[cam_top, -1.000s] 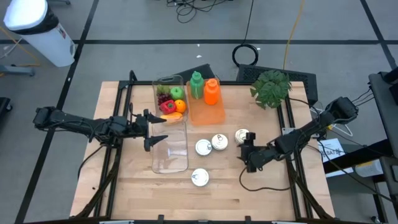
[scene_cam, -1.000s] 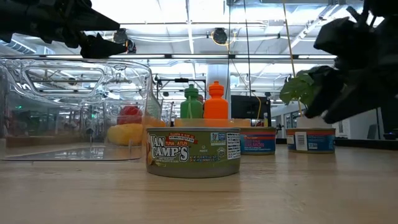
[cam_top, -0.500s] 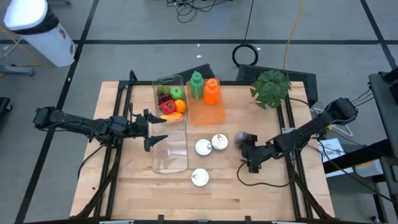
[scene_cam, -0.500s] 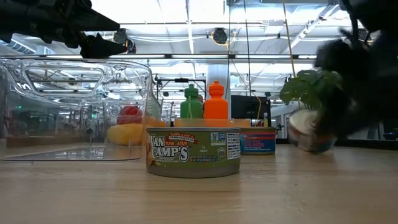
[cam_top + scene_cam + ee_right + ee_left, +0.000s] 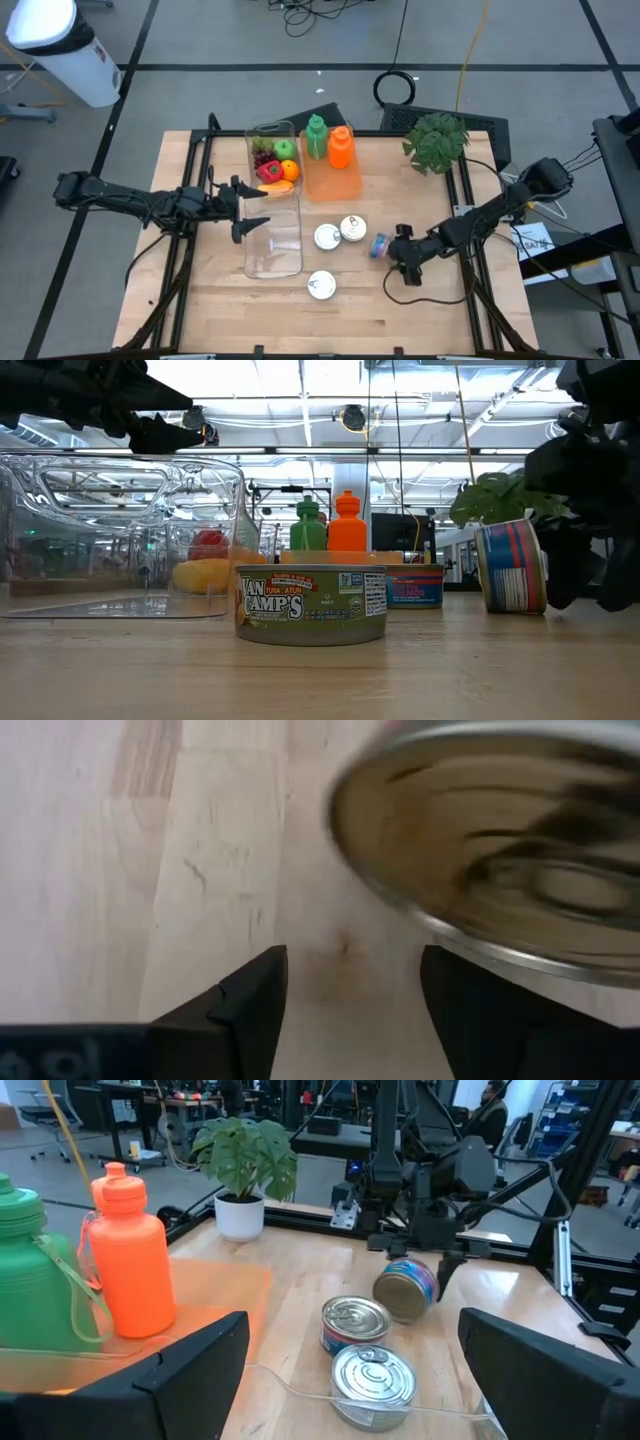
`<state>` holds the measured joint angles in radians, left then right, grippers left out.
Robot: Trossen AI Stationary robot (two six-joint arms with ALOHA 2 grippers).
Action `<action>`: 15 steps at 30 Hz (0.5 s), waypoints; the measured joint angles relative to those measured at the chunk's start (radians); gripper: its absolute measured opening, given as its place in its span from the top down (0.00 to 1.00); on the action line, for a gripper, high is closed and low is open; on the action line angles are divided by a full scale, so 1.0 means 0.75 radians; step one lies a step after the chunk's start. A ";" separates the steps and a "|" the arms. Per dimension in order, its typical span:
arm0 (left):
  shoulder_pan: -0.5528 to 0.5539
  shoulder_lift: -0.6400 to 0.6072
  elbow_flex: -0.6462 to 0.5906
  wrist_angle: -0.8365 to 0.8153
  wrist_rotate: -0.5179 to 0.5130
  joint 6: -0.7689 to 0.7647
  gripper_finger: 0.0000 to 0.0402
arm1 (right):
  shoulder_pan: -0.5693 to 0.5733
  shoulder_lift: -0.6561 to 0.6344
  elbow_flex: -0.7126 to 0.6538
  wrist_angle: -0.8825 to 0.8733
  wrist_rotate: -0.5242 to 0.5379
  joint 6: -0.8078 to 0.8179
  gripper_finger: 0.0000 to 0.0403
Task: Pick & Place Food Item
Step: Put the right blue pink tuna can into the bottom transparent bin
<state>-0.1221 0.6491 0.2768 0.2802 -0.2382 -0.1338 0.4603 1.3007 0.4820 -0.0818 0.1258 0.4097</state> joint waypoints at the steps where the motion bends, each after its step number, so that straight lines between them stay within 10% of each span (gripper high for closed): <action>1: 0.000 0.000 0.000 0.001 0.000 0.000 0.07 | -0.001 -0.005 0.001 0.011 0.001 0.020 0.47; 15: 0.000 0.000 0.000 0.001 0.000 -0.003 0.07 | -0.022 -0.260 0.002 -0.270 0.249 -0.057 0.49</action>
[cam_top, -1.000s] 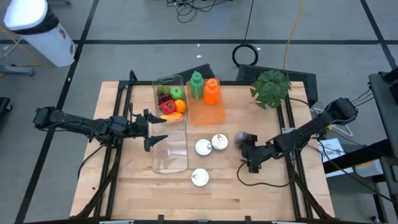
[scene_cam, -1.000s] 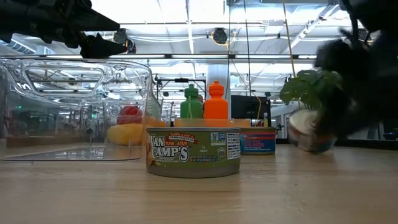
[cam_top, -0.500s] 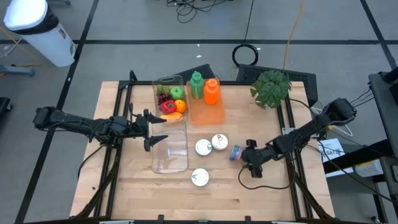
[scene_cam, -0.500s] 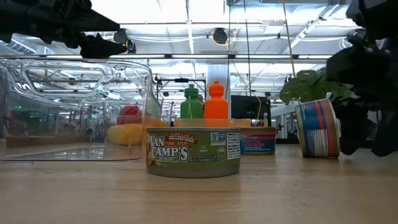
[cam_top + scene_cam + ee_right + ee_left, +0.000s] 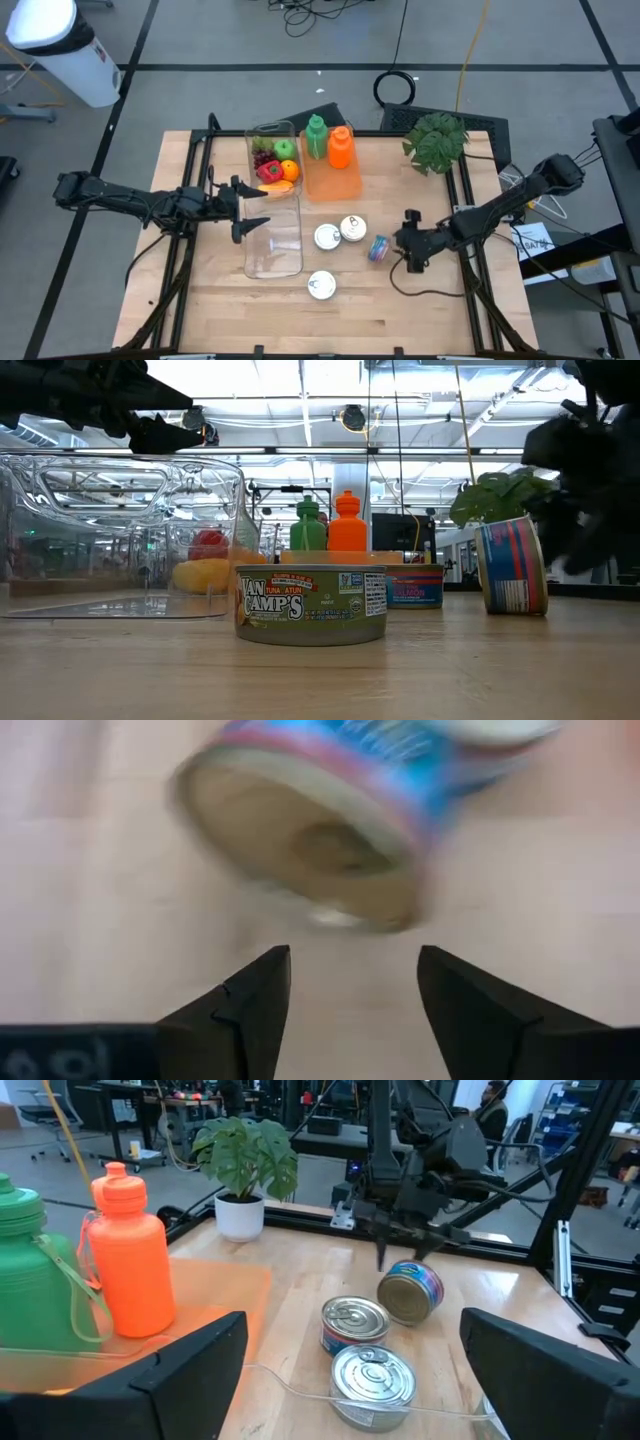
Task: Pick & Place Food Item
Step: Put the right blue pink tuna can into the bottom transparent bin
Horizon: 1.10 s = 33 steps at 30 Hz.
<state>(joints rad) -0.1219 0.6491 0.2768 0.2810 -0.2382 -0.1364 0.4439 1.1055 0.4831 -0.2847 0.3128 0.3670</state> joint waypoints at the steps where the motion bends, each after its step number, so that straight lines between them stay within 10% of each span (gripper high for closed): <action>1: 0.000 0.000 0.000 0.001 0.000 0.000 0.07 | -0.008 -0.016 -0.005 0.014 0.056 -0.031 0.50; 6: -0.001 0.000 0.000 0.001 0.000 -0.001 0.07 | -0.103 -0.032 -0.116 0.311 0.116 -0.284 0.47; 19: 0.000 0.000 0.000 0.000 0.000 0.016 0.06 | -0.231 0.022 -0.439 1.225 -0.319 -0.437 0.32; 27: 0.000 0.000 0.000 0.000 0.000 0.009 0.07 | -0.090 0.020 -0.438 1.387 -0.304 -0.388 0.33; 33: 0.000 0.000 0.000 0.000 0.000 0.009 0.04 | 0.096 0.037 -0.341 1.365 -0.032 -0.329 0.35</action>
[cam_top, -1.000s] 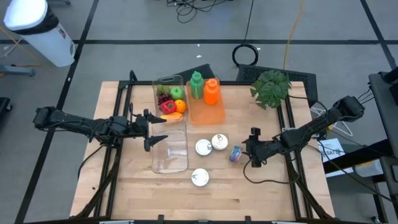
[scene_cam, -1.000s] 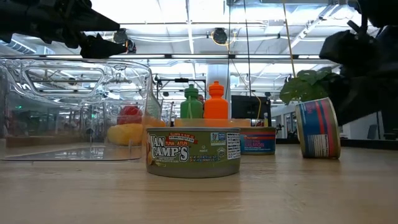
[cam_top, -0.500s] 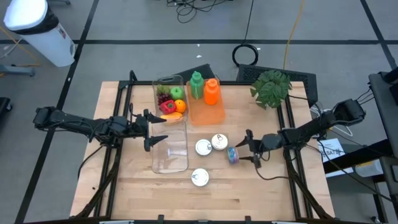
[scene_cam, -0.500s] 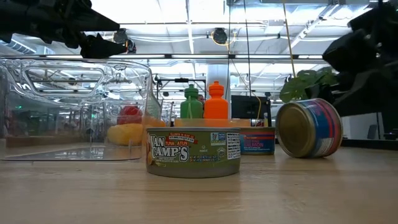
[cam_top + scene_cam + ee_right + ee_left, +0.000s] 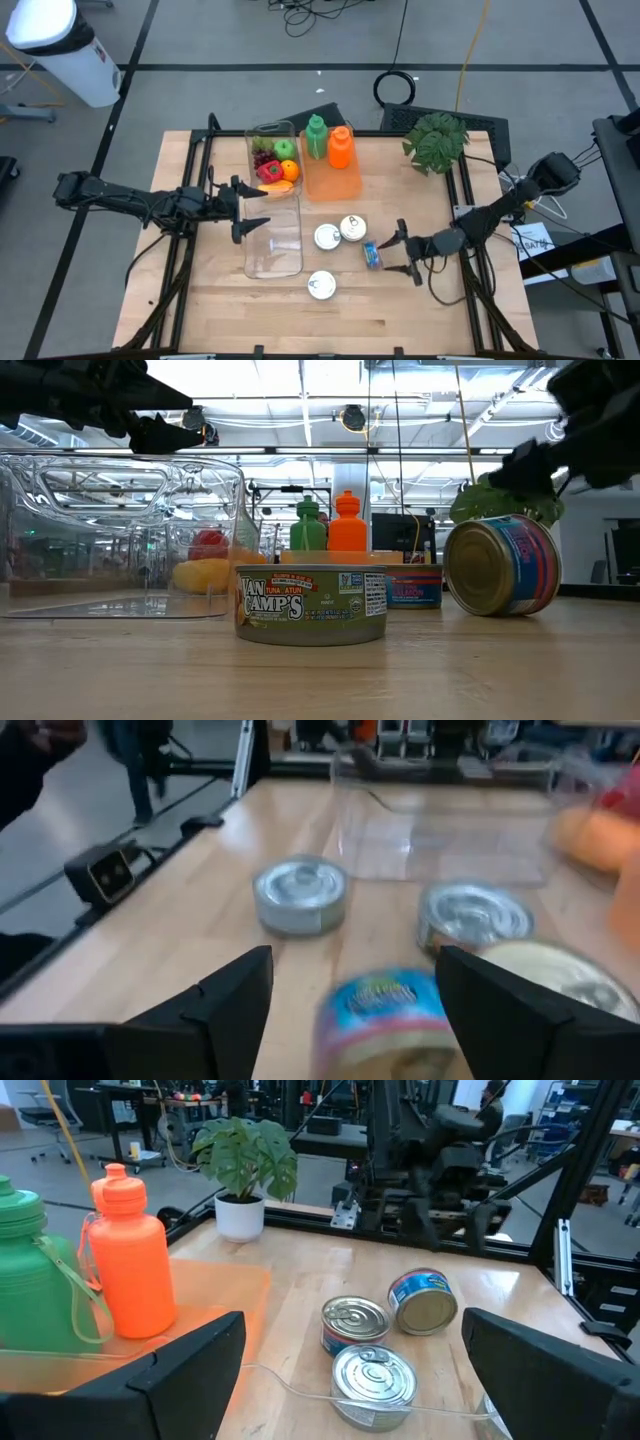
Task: Pick & Place Food Item
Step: Put the right blue pink tuna can into the bottom transparent bin
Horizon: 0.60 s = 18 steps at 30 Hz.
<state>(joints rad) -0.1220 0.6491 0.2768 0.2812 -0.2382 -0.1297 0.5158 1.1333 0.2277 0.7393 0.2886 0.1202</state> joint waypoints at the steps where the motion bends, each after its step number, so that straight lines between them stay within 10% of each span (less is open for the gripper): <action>1: 0.000 0.000 0.000 0.000 0.000 0.000 0.04 | 0.037 0.013 0.032 -0.034 0.040 0.000 0.35; 18: 0.000 0.000 0.001 0.000 0.000 -0.014 0.07 | 0.231 0.284 0.508 -1.020 0.354 0.176 0.35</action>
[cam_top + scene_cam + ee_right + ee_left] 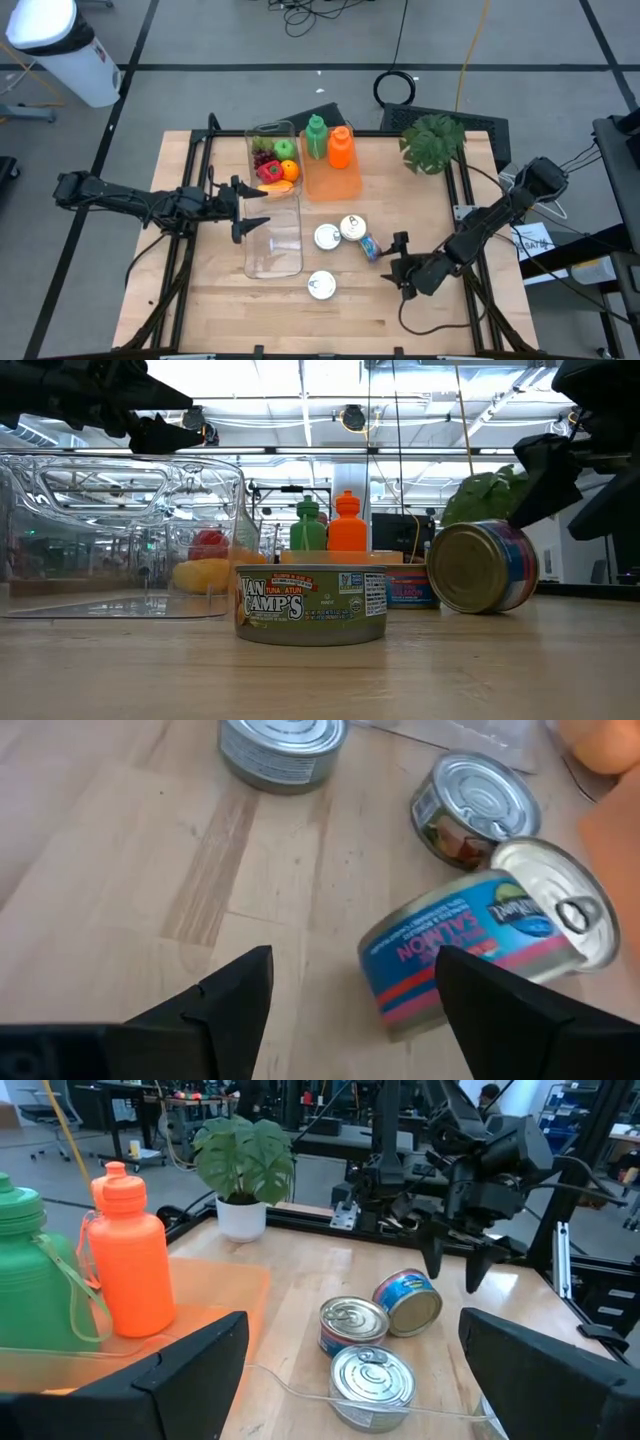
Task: Pick & Place Food Item
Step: Put the right blue pink tuna can into the bottom transparent bin
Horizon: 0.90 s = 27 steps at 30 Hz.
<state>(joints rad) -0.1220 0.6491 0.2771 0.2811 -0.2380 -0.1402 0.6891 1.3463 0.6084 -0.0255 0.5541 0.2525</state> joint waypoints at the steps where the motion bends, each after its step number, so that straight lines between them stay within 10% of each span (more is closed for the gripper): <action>1: 0.000 0.000 0.000 0.000 0.000 0.000 0.07 | 0.000 -0.009 0.000 -0.012 0.002 0.012 0.35; 11: 0.000 0.000 0.001 -0.001 0.000 0.001 0.05 | -0.001 -0.053 0.000 -0.232 0.203 0.375 0.35; 27: 0.000 0.000 0.001 0.001 0.000 0.005 0.08 | -0.032 -0.123 0.000 -0.231 0.271 0.209 0.35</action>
<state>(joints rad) -0.1219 0.6491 0.2775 0.2821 -0.2379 -0.1368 0.6649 1.2538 0.6086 -0.1984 0.7575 0.4095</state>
